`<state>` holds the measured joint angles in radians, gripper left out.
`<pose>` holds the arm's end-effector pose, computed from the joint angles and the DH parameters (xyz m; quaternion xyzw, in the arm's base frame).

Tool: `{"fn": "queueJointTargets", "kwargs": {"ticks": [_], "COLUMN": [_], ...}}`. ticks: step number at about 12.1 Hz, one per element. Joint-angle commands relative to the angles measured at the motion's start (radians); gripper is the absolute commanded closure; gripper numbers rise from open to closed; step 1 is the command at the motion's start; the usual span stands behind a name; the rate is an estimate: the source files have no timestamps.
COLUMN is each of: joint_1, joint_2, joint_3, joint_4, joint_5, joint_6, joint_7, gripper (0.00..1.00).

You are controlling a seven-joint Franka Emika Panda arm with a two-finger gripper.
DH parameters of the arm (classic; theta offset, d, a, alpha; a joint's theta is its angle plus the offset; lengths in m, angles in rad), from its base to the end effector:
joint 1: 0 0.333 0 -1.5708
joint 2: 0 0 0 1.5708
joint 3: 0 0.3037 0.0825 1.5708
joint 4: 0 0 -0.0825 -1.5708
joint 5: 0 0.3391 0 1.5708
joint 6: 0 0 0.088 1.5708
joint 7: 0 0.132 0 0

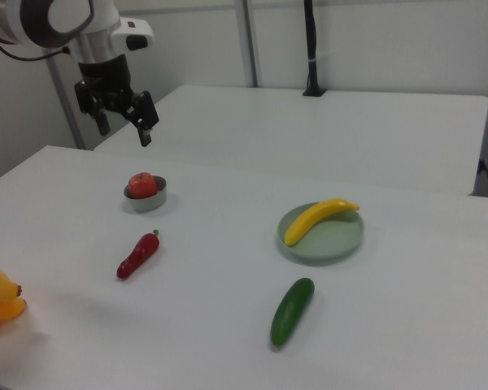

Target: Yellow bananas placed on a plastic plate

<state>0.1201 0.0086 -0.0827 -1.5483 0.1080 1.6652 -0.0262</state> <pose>0.5239 0.0331 0.6022 -0.9967 -0.0296 -0.0538 0.0539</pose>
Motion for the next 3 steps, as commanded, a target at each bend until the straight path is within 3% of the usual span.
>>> {"fn": "queueJointTargets", "kwargs": {"ticks": [1, 3], "joint_1": [-0.002, -0.002], "joint_2": [-0.009, -0.010], "joint_3": [-0.014, -0.012], "joint_4": [-0.035, -0.035], "joint_5": [-0.013, -0.013], "joint_6": [0.045, 0.044], "joint_7": [-0.049, -0.043], "gripper": [0.00, 0.00]}}
